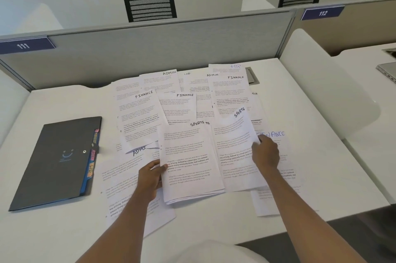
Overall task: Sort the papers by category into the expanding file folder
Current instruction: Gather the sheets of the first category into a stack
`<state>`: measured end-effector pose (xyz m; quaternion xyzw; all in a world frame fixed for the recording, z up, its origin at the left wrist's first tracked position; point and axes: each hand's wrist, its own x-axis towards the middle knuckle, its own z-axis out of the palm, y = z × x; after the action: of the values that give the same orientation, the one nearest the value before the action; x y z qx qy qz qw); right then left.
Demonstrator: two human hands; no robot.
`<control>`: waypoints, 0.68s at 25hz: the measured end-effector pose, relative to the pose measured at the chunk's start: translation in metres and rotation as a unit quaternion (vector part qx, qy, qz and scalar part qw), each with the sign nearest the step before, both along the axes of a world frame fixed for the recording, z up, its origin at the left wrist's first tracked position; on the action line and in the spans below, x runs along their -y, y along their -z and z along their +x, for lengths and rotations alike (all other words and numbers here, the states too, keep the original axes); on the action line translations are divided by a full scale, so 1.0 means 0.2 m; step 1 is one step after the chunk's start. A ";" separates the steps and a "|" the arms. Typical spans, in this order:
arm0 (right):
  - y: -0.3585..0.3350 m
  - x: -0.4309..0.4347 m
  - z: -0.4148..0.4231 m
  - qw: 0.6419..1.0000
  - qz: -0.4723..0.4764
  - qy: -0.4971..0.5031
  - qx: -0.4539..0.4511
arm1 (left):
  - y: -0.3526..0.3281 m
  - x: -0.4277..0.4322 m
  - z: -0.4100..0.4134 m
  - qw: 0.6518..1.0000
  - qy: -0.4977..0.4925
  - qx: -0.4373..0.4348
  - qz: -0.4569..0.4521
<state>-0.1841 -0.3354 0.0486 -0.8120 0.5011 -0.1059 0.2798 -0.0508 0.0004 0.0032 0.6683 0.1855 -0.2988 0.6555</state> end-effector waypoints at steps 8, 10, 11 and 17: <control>-0.36 -0.16 0.12 0.992 -0.033 -0.038 0.112 | 0.00 0.00 -0.01 1.000 -0.002 0.004 0.012; -0.44 -0.18 0.14 0.989 -0.041 -0.045 0.134 | -0.01 -0.01 -0.01 1.000 -0.004 0.004 0.011; -0.47 -0.19 0.14 0.987 -0.046 -0.048 0.146 | -0.01 -0.01 -0.02 1.000 -0.004 0.004 0.010; -0.54 -0.23 0.18 0.979 -0.063 -0.056 0.183 | -0.03 -0.02 -0.02 1.000 0.007 0.003 0.010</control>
<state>-0.1478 -0.2891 0.1569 -0.8218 0.3871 -0.2679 0.3210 -0.0543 0.0039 0.0085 0.6771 0.1823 -0.2993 0.6471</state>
